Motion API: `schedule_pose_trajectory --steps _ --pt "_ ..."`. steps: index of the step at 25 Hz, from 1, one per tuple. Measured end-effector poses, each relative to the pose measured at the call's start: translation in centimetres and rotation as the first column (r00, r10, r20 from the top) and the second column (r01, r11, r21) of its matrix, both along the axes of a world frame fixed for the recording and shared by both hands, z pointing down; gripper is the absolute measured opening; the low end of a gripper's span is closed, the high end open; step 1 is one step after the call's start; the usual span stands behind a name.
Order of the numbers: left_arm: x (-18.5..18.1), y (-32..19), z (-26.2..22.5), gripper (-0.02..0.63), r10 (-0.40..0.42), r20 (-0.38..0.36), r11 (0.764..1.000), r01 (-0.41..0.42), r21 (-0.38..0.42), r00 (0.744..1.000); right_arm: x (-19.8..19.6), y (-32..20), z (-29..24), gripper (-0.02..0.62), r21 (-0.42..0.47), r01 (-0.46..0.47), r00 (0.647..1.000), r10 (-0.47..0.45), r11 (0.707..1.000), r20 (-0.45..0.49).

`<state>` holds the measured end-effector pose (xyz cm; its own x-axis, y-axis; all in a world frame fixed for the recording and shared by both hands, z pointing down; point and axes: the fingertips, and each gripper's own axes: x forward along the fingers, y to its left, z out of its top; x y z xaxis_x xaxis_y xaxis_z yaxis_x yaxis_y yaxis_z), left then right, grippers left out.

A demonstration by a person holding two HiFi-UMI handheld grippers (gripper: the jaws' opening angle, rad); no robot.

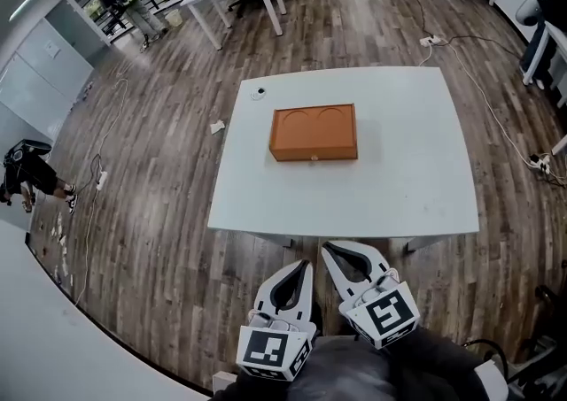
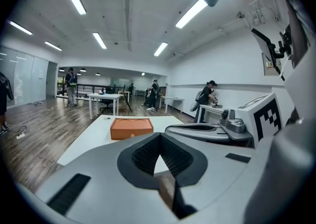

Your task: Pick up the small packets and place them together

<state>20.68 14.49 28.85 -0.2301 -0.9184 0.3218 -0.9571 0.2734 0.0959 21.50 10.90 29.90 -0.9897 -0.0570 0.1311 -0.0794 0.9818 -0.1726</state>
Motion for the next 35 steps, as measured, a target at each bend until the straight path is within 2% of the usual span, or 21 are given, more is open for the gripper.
schedule_pose_trajectory --steps 5,15,22,29,35 --pt "-2.5 -1.3 1.2 0.0 0.04 0.0 0.999 -0.04 0.021 0.999 -2.4 -1.0 1.2 0.005 0.02 -0.037 0.999 0.038 0.999 -0.022" --pt "-7.1 -3.4 2.7 0.0 0.124 -0.066 0.992 -0.123 0.012 0.99 -5.9 -2.8 3.2 0.005 0.002 -0.13 0.986 0.13 0.991 -0.101" --pt "-12.3 -4.7 3.1 0.0 0.169 -0.085 0.985 -0.167 0.03 0.982 -10.7 -3.9 3.9 0.005 0.009 -0.173 0.977 0.172 0.985 -0.125" --pt "-17.1 -6.4 2.4 0.0 0.241 -0.082 0.969 -0.235 0.074 0.967 -15.4 -5.4 3.2 0.006 0.043 -0.241 0.962 0.245 0.97 -0.124" --pt "-18.9 -7.2 2.6 0.0 0.294 -0.1 0.954 -0.286 0.088 0.951 -17.1 -6.3 2.9 0.006 0.071 -0.293 0.944 0.3 0.953 -0.135"
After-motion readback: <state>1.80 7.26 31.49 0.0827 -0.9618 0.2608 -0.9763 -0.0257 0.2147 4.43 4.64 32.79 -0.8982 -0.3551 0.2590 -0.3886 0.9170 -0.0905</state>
